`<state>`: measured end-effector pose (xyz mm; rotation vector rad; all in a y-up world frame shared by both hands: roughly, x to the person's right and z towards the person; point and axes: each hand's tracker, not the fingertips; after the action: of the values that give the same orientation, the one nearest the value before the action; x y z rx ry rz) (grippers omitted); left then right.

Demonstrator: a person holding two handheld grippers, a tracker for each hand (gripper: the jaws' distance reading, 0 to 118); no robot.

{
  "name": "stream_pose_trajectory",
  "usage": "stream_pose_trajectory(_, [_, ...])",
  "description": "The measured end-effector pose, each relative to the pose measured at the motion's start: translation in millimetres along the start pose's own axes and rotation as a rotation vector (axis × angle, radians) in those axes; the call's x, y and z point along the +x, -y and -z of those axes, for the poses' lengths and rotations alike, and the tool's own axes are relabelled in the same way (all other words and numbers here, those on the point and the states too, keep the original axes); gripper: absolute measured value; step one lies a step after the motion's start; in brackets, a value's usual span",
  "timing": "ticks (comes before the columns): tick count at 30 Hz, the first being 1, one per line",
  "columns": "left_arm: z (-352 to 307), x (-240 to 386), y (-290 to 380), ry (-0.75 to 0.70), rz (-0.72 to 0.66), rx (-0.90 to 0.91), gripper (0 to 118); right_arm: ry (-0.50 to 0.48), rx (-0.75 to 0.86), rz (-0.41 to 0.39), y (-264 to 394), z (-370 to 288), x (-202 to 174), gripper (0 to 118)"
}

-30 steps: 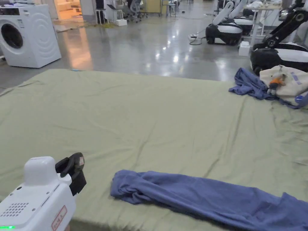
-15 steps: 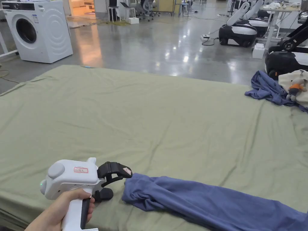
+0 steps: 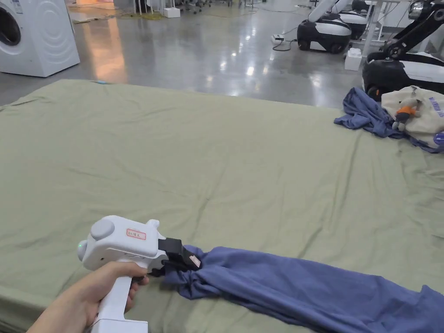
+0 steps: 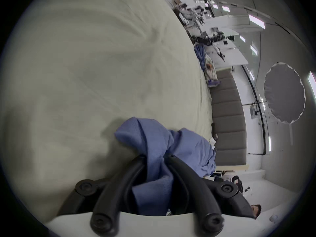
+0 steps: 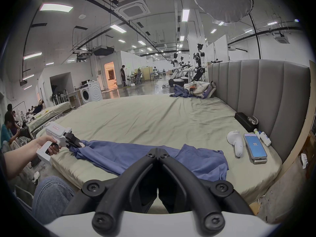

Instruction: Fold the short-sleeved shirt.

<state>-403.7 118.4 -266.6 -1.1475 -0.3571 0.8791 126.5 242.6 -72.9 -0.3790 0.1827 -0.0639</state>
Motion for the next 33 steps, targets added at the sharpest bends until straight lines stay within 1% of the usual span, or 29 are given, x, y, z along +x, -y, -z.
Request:
stream_pose_trajectory(2, [-9.5,13.2,-10.6,-0.015,0.050,0.013,13,0.001,0.006,0.008,-1.9,-5.3,2.8,2])
stream_pose_trajectory(3, [-3.2,29.4,13.2,-0.023,0.077,0.033,13,0.006,0.012,0.009,-3.2,-8.0,4.8,2])
stream_pose_trajectory(4, [-7.2,39.9,10.1,-0.023,0.082,0.035,13,0.015,0.020,0.010,-4.6,-10.9,8.0,2])
stream_pose_trajectory(6, [-16.8,69.4,4.0,-0.087,0.165,0.037,13,0.024,0.031,0.019,-6.7,-17.4,16.5,2])
stream_pose_trajectory(7, [-15.5,104.0,35.5,-0.115,0.202,0.040,13,0.027,0.035,0.025,-7.6,-20.7,21.2,2])
stream_pose_trajectory(9, [-15.0,149.8,47.9,-0.147,0.261,0.023,13,0.037,0.048,0.037,-8.6,-27.9,30.1,2])
stream_pose_trajectory(11, [-4.9,194.0,53.4,-0.181,0.385,0.014,13,0.041,0.056,0.052,-9.0,-34.5,38.8,2])
stream_pose_trajectory(14, [37.5,249.8,76.3,-0.257,0.527,-0.070,13,0.048,0.060,0.063,-8.6,-44.1,50.4,2])
stream_pose_trajectory(16, [75.6,264.3,84.9,-0.309,0.546,-0.114,13,0.062,0.075,0.069,-7.5,-52.9,57.6,2])
stream_pose_trajectory(18, [108.9,278.7,103.7,-0.370,0.616,-0.147,13,0.068,0.090,0.093,-5.6,-61.4,66.3,2])
stream_pose_trajectory(19, [127.3,273.5,96.3,-0.349,0.616,-0.169,13,0.077,0.096,0.099,-4.9,-65.6,70.6,2])
stream_pose_trajectory(20, [142.5,273.4,99.8,-0.328,0.580,-0.184,13,0.096,0.097,0.102,-4.5,-68.4,74.6,2])
stream_pose_trajectory(22, [173.5,279.0,110.6,-0.369,0.602,-0.213,15,0.105,0.097,0.113,-2.0,-73.5,85.5,2])
stream_pose_trajectory(23, [181.3,280.5,111.8,-0.376,0.589,-0.199,19,0.115,0.099,0.119,-2.0,-76.3,89.7,2])
stream_pose_trajectory(24, [183.8,283.2,115.8,-0.367,0.548,-0.165,28,0.128,0.105,0.125,-2.3,-79.3,93.5,2])
stream_pose_trajectory(25, [186.3,288.8,117.7,-0.273,0.501,-0.180,52,0.133,0.112,0.130,-2.7,-82.7,97.2,2])
stream_pose_trajectory(26, [183.5,293.0,119.3,-0.168,0.415,-0.182,72,0.142,0.117,0.133,-2.3,-84.0,100.1,2])
stream_pose_trajectory(27, [174.0,294.1,117.6,0.014,0.325,-0.209,80,0.150,0.119,0.133,-3.1,-85.8,103.1,2])
stream_pose_trajectory(28, [165.3,296.3,118.6,0.188,0.253,-0.237,80,0.150,0.125,0.135,-3.5,-87.8,106.1,2])
stream_pose_trajectory(29, [156.5,297.6,115.2,0.289,0.273,-0.192,80,0.150,0.130,0.140,-4.2,-89.3,108.2,2])
stream_pose_trajectory(30, [143.2,301.7,116.7,0.308,0.282,-0.176,80,0.152,0.131,0.141,-4.7,-90.0,107.4,2])
stream_pose_trajectory(31, [122.0,301.8,116.7,0.283,0.325,-0.128,80,0.152,0.134,0.141,-4.8,-90.7,108.4,2])
stream_pose_trajectory(32, [108.2,300.6,117.0,0.254,0.379,-0.079,80,0.151,0.138,0.144,-4.5,-91.0,109.4,2])
stream_pose_trajectory(33, [93.4,295.4,120.6,0.180,0.446,0.003,80,0.147,0.141,0.149,-4.4,-90.8,110.4,2])
